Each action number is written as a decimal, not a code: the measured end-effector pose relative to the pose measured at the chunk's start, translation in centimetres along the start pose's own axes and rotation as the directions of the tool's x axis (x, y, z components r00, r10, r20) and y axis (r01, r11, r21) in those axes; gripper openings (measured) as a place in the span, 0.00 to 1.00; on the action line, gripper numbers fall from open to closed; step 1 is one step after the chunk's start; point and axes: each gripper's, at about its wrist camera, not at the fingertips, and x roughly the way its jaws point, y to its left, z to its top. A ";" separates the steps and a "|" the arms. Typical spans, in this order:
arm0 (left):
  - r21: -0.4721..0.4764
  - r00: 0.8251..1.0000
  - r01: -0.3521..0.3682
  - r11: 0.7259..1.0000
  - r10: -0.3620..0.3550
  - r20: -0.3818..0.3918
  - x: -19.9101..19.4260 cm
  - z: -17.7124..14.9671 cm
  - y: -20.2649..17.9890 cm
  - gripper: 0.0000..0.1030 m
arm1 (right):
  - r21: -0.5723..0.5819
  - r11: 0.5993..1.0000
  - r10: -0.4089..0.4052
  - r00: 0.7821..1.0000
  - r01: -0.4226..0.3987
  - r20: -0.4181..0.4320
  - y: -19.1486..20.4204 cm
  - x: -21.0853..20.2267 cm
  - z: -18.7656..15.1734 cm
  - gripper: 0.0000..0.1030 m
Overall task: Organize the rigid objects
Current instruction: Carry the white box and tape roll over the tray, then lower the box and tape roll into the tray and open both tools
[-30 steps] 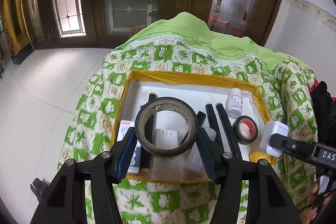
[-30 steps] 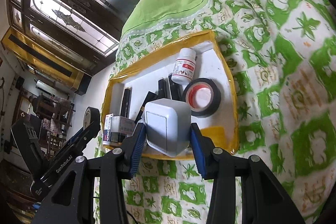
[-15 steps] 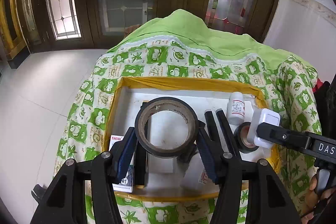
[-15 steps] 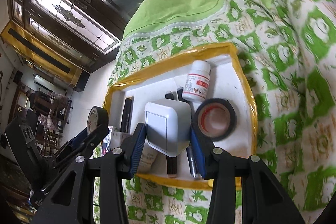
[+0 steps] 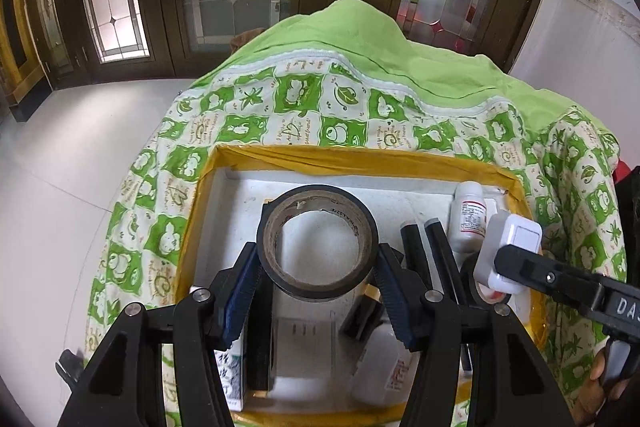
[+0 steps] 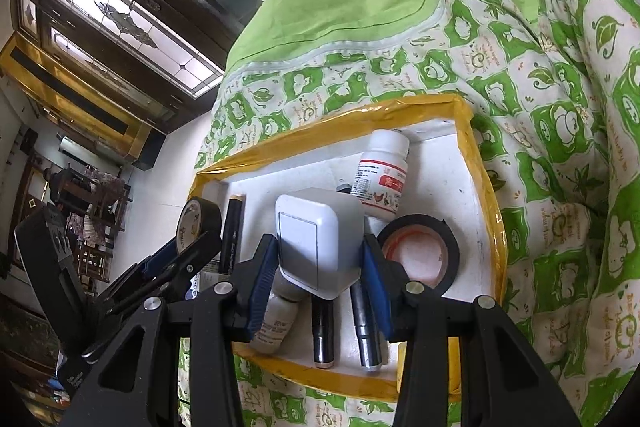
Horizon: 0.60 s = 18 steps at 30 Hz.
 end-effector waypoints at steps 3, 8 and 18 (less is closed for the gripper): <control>-0.016 1.000 0.018 1.000 -0.019 -0.020 0.9 0.2 0.0 0.59 | 0.003 1.000 -0.001 1.000 0.001 -0.006 -0.2 0.4 0.1 0.40; -0.020 0.997 0.051 0.999 -0.052 -0.051 2.3 0.3 -0.3 0.59 | -0.003 1.000 0.006 1.000 -0.006 -0.004 0.0 0.8 0.7 0.40; -0.022 0.991 0.011 1.000 -0.014 -0.129 4.9 0.1 0.3 0.59 | -0.017 1.000 -0.002 1.000 0.002 -0.014 0.6 2.2 1.9 0.40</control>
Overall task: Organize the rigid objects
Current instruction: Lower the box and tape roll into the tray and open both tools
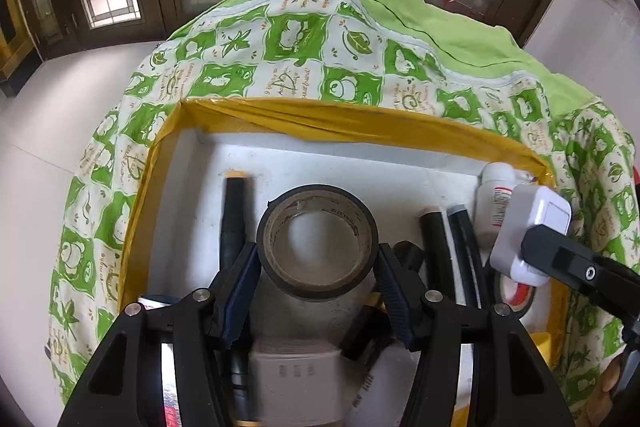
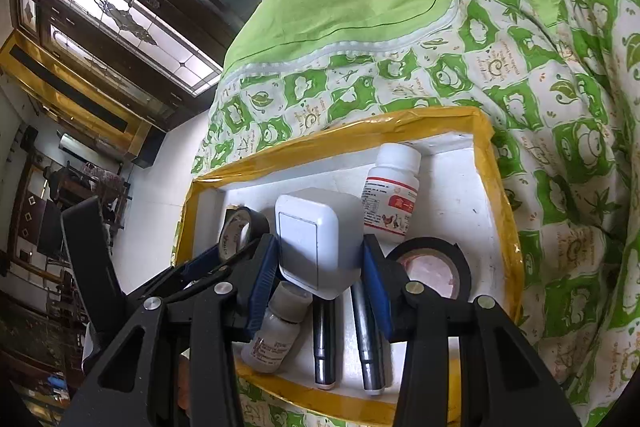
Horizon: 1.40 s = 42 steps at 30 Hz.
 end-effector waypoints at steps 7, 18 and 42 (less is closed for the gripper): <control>0.062 0.998 -0.056 0.996 0.055 0.016 0.1 0.1 0.0 0.59 | -0.014 1.000 0.018 0.999 -0.018 -0.040 0.7 2.0 0.7 0.40; 0.094 0.997 -0.067 0.993 0.063 0.052 0.0 -0.4 -0.2 0.59 | -0.088 0.996 0.021 0.997 -0.028 -0.072 3.5 5.4 3.3 0.40; 0.169 0.973 -0.176 0.970 0.145 0.179 -4.4 -3.8 -2.0 0.71 | -0.046 0.999 0.017 1.000 -0.017 -0.003 3.1 5.0 2.0 0.48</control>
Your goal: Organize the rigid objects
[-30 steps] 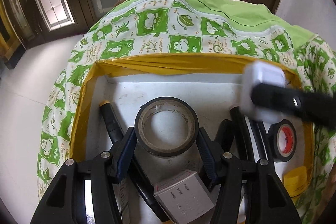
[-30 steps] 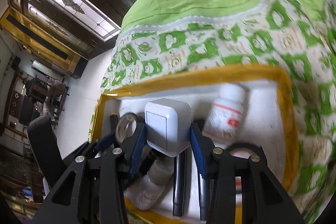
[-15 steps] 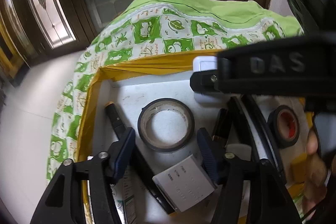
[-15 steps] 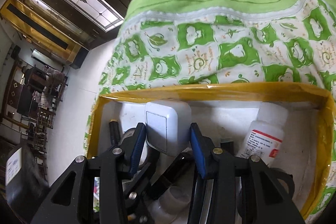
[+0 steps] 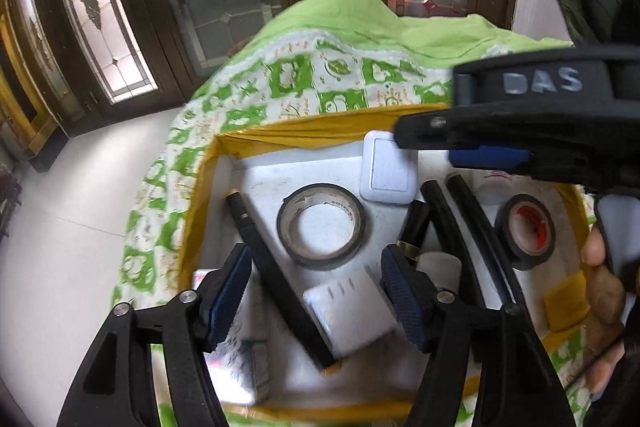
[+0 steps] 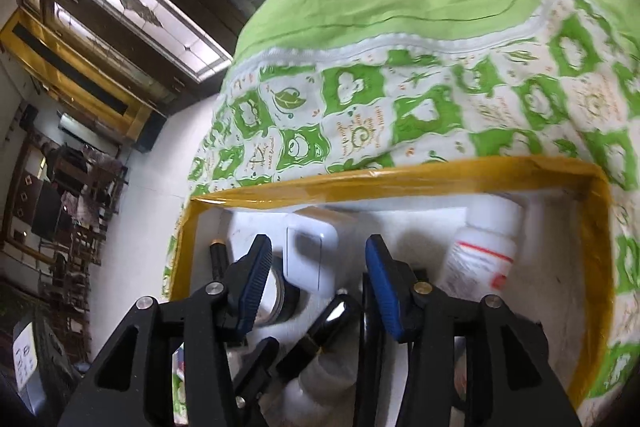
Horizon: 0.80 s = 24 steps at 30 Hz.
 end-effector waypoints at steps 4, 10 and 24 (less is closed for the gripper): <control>-0.028 0.998 -0.007 1.000 0.008 0.062 -4.5 -2.1 0.4 0.83 | -0.028 1.000 -0.004 0.997 0.006 0.078 -0.6 -3.8 -1.9 0.63; -0.123 0.994 -0.026 0.992 0.039 0.102 -9.2 -8.1 1.7 0.94 | -0.003 1.000 -0.006 0.991 0.006 0.132 -2.9 -8.5 -6.4 0.75; -0.125 0.992 0.012 0.992 0.004 0.123 -13.5 -13.5 -0.5 0.96 | 0.000 0.994 -0.106 0.982 0.108 0.157 -4.1 -13.4 -17.7 0.94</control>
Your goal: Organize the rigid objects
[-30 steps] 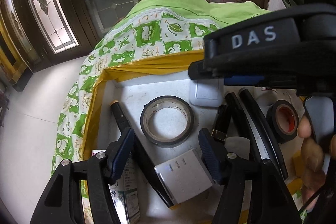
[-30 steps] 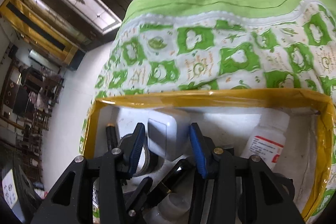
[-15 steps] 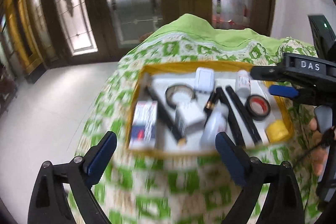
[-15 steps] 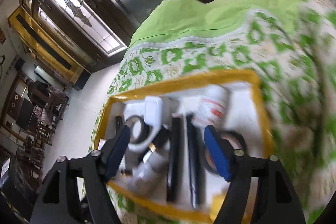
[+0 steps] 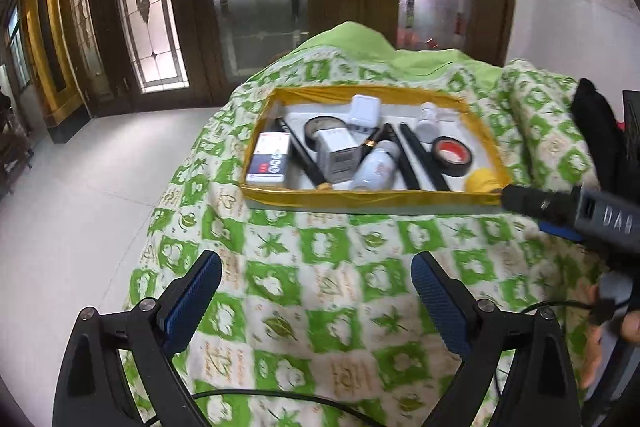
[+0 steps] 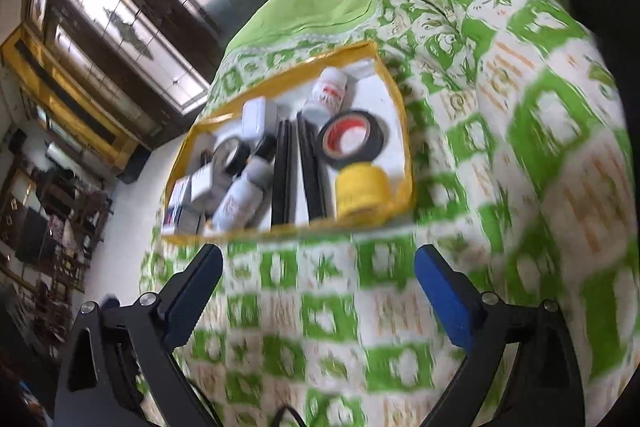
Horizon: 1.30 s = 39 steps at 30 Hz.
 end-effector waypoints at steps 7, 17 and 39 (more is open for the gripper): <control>0.028 0.999 -0.032 0.999 0.032 0.002 -2.0 -1.8 -1.9 0.97 | -0.178 0.980 -0.065 0.990 0.086 0.121 3.0 -3.6 -3.1 1.00; -0.060 0.999 -0.033 0.998 0.032 -0.017 -3.4 -2.7 -0.5 0.98 | -0.277 0.944 -0.109 0.963 0.178 0.245 4.3 -7.2 -4.8 1.00; 0.017 0.998 -0.044 0.999 0.045 -0.032 -3.7 -4.2 -1.5 0.98 | -0.286 0.939 -0.122 0.962 0.192 0.245 4.8 -8.7 -6.9 1.00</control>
